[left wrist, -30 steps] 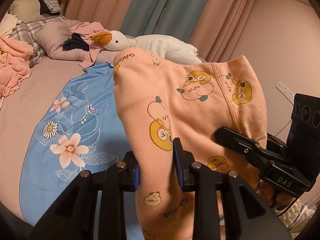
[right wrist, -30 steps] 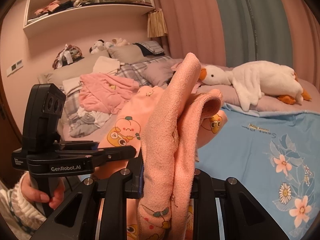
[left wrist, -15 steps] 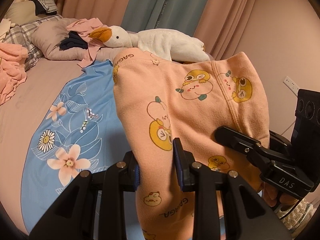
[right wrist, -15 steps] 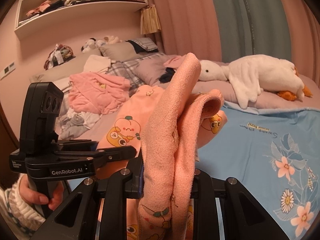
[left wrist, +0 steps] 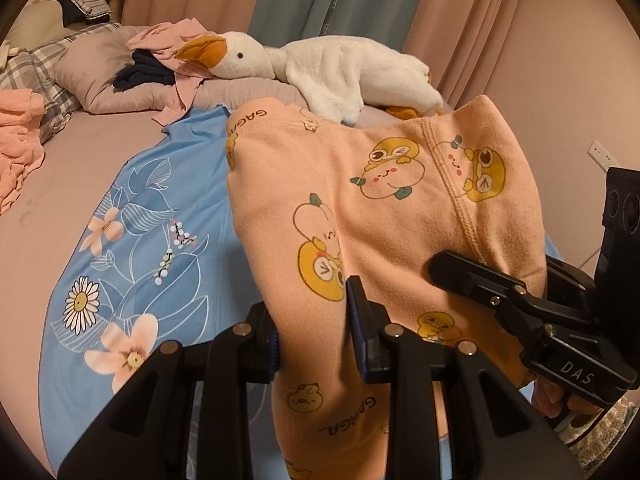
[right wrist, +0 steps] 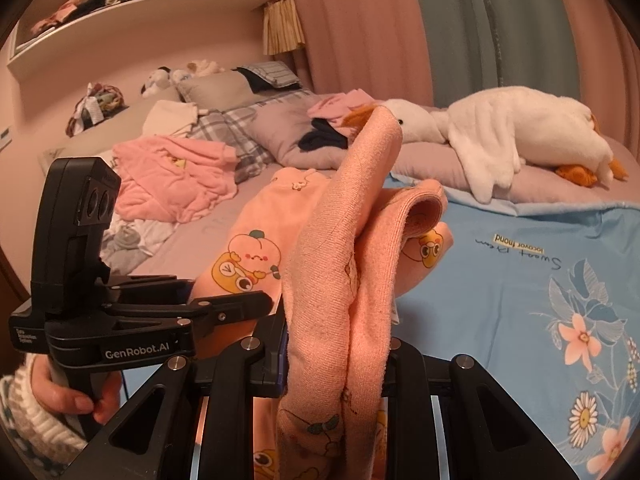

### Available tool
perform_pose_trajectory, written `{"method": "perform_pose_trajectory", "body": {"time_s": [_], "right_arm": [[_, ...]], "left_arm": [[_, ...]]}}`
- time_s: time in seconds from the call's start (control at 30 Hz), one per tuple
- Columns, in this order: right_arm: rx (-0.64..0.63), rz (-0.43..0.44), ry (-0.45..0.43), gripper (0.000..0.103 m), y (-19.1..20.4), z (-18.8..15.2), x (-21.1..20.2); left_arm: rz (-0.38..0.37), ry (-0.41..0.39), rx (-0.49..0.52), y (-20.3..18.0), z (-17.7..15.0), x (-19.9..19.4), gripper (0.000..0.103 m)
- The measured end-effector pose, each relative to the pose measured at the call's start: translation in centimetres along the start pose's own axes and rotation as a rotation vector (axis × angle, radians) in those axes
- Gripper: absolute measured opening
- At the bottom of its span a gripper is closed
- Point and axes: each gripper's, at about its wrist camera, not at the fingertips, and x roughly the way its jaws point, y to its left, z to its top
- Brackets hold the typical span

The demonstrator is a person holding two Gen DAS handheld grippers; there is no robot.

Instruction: Fold small clothes

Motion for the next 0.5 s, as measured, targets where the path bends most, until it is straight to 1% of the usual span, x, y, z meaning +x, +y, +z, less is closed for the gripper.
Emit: {"method": "perform_pose_trajectory", "body": {"time_s": [0.3, 0.5], "right_arm": [[0.029, -0.01, 0.033, 0.026, -1.5, 0.0, 2.7], [0.056, -0.017, 0.059, 0.026, -2.6, -0.2, 4.7]], "left_arm": [[0.023, 0.037, 0.001, 1.0, 1.0, 3.4, 0.029], [0.051, 0.063, 0.009, 1.5, 1.4, 5.7, 0.029]]}}
